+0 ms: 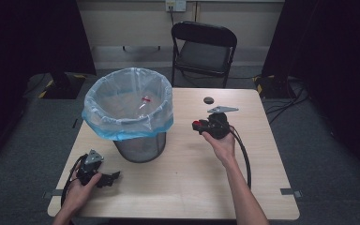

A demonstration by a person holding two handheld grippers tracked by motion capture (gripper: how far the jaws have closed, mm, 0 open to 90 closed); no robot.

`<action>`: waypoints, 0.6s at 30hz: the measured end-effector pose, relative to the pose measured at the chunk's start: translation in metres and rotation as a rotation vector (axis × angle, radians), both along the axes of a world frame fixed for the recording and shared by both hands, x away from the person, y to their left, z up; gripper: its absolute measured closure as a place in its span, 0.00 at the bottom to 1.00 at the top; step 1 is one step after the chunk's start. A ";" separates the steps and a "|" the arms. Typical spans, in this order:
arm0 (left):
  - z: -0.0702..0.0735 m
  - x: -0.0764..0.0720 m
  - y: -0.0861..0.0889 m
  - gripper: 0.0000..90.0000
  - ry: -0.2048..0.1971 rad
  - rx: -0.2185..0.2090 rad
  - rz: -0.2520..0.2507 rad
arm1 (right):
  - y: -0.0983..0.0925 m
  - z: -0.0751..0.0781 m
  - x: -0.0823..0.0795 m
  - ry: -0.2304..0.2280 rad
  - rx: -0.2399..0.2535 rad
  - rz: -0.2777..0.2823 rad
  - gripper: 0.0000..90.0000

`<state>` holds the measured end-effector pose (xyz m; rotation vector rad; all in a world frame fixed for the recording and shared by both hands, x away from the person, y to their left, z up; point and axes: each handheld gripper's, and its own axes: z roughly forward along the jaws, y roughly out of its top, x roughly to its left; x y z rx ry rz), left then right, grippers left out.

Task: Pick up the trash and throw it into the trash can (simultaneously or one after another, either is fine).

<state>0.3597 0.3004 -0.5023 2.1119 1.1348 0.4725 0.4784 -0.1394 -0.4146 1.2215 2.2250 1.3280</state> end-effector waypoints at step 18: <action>0.000 0.000 0.000 0.00 0.002 -0.002 -0.001 | 0.000 0.040 -0.002 -0.079 0.043 0.009 0.67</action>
